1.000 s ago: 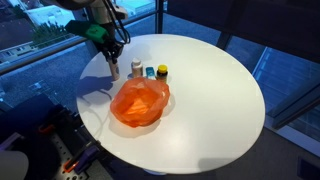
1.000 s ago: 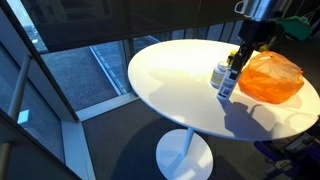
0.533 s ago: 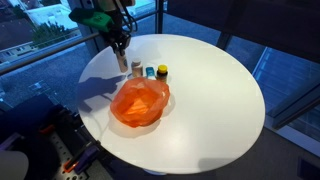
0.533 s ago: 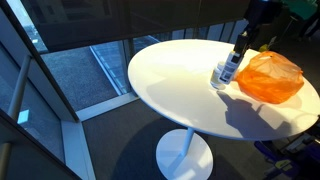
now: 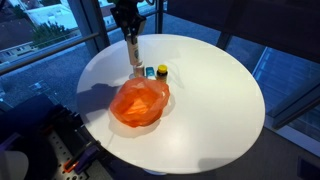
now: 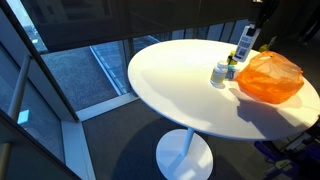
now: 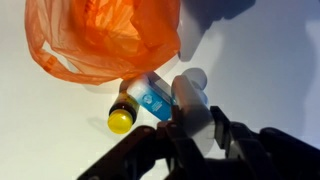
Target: Pick up the white bottle on the left and place it in the orange plastic bag
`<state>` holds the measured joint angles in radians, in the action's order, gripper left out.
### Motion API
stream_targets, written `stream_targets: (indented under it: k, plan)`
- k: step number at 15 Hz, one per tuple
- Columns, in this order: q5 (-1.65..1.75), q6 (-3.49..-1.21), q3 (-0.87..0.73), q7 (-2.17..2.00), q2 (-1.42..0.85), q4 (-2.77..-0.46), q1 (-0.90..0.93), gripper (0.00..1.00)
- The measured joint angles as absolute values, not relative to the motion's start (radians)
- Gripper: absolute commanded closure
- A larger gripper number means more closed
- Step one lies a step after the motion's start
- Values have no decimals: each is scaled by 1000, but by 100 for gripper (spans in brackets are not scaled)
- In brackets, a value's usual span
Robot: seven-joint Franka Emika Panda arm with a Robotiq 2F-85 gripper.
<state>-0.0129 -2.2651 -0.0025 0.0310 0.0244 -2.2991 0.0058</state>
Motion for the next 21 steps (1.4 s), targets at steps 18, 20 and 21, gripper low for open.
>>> stream_targets:
  k: [18, 20, 21]
  plan:
    - [49, -2162, -89, -78, -15, -2306, -79, 89]
    - [48, -2172, -95, -78, -36, -2306, -79, 89]
    - [48, -2183, -98, -78, -48, -2306, -80, 89]
